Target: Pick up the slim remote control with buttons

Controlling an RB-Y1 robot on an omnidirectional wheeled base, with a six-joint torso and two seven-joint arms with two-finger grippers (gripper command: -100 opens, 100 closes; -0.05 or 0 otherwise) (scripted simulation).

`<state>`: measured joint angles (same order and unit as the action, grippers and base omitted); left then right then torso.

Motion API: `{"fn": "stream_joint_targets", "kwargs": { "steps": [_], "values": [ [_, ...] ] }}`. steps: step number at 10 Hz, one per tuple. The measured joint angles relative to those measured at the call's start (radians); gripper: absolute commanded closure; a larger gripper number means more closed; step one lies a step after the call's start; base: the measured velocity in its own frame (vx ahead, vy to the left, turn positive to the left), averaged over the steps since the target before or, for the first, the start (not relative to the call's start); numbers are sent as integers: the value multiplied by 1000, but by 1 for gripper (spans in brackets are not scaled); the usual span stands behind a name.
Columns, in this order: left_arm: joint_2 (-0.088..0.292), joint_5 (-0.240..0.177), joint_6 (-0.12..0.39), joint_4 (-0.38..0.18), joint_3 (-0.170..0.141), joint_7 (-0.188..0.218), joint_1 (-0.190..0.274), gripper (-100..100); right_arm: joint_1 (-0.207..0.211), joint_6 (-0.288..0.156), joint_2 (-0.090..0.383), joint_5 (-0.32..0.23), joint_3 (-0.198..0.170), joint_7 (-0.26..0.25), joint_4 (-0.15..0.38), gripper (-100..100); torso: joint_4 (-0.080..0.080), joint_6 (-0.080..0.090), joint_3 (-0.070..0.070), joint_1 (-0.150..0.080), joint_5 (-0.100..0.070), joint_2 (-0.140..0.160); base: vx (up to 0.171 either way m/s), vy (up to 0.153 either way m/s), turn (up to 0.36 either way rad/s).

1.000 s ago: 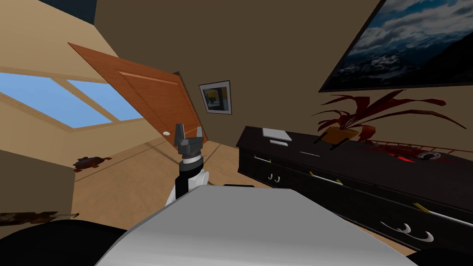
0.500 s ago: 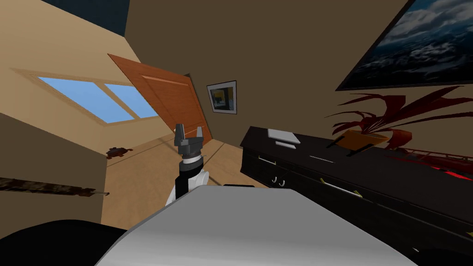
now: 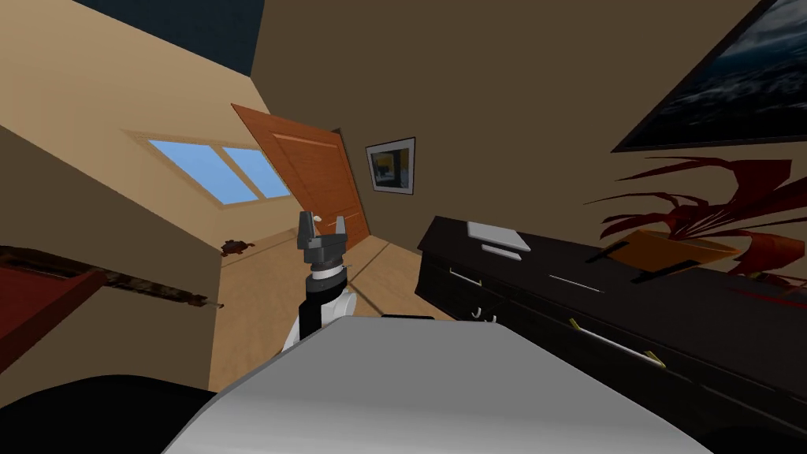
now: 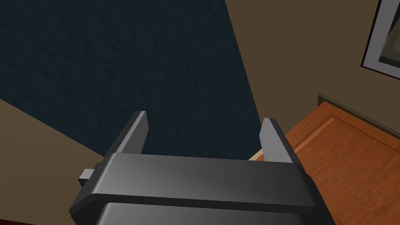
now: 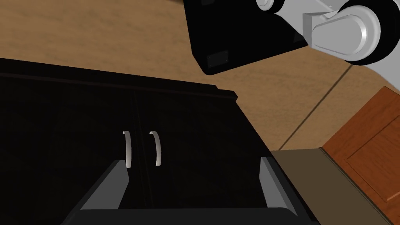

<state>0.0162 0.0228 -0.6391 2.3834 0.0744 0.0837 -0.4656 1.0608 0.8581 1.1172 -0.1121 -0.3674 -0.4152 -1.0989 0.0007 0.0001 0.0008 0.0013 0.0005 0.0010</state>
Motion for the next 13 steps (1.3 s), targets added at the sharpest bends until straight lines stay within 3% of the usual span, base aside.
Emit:
{"fn": "stream_joint_targets", "kwargs": {
  "steps": [7, 11, 12, 13],
  "values": [
    [0, 0, 0, 0, 0, 0, 0, 0, 5, 49, 110, -40, -36, -22, 159, -100, 0, 0, -1, -2, -1, -1, -4, 20, 117],
    [0, 0, 0, 0, 0, 0, 0, 0, -3, 57, 107, -44, -40, -22, 180, -100, 0, 0, -1, -3, -1, -2, 8, 0, 36],
    [0, 0, 0, 0, 0, 0, 0, 0, 22, 57, 144, -44, -38, -27, 175, -100, 0, 0, -1, -2, 0, -2, -9, 23, 127],
    [0, 0, 0, 0, 0, 0, 0, 0, 0, 73, 150, -58, -51, -29, 214, -100, 0, 0, -1, -2, -1, -1, -25, 35, 136]
  ]
}}
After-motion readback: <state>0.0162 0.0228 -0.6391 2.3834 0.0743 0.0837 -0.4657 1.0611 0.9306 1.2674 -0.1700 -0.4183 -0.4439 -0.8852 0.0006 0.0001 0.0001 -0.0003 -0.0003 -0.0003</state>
